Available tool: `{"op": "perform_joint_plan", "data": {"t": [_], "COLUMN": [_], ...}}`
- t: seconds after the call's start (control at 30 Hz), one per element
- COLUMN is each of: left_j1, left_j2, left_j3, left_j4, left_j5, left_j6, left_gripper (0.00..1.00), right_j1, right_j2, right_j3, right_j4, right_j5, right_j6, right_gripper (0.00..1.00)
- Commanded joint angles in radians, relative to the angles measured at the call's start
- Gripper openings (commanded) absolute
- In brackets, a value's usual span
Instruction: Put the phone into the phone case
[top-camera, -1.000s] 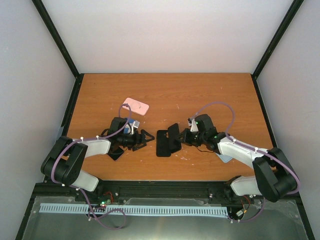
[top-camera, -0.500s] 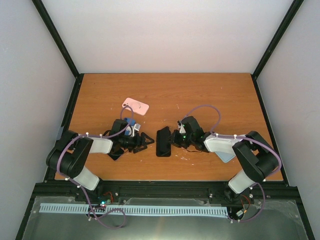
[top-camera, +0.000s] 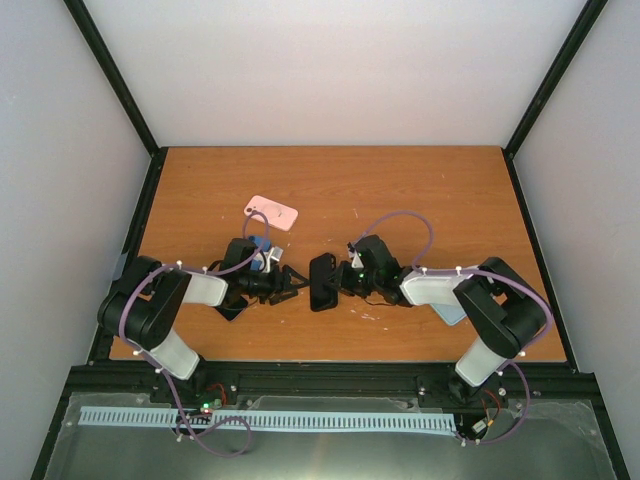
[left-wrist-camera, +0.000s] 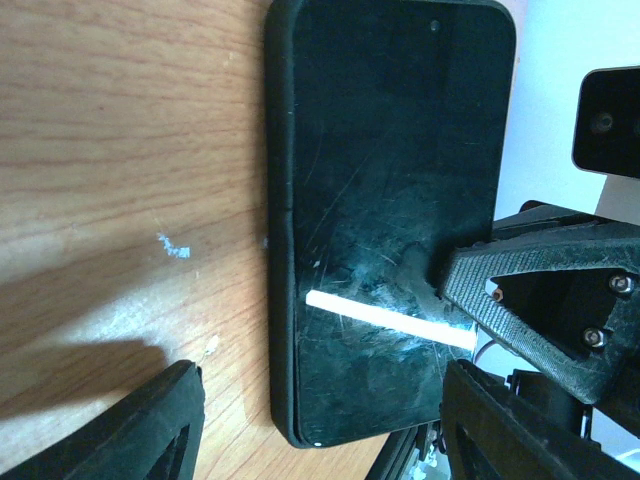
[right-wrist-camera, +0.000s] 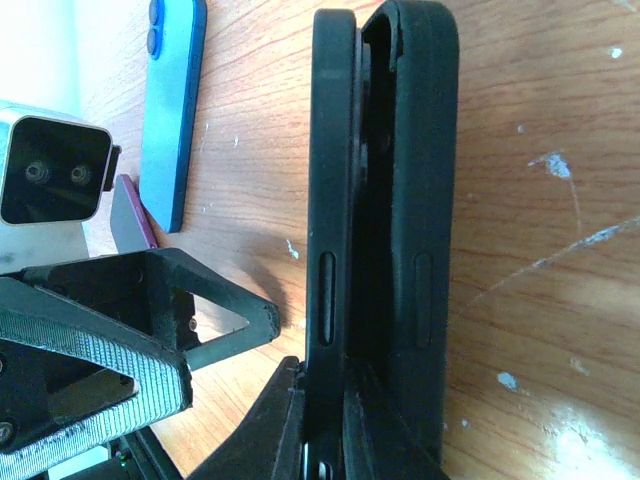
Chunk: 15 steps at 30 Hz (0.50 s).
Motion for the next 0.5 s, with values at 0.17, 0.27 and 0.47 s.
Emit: {"op": "perform_joint_plan", "data": {"t": [0.17, 0.27, 0.47], "left_j1": [-0.008, -0.007, -0.008], "left_j2": [0.035, 0.038, 0.032], "left_j3": [-0.003, -0.005, -0.008], "left_j4": [0.075, 0.076, 0.068], "left_j5": [0.028, 0.028, 0.021], "left_j6": [-0.023, -0.024, -0.024], "left_gripper": [0.6, 0.59, 0.59], "right_j1": [0.04, 0.04, 0.04], "right_j2": [0.083, 0.083, 0.041], "right_j3": [-0.028, -0.03, -0.025], "right_j4": [0.016, -0.007, -0.061], "right_j5": [0.013, 0.026, 0.056], "right_j6": [0.035, 0.019, -0.01], "right_gripper": [0.08, 0.1, 0.17]}}
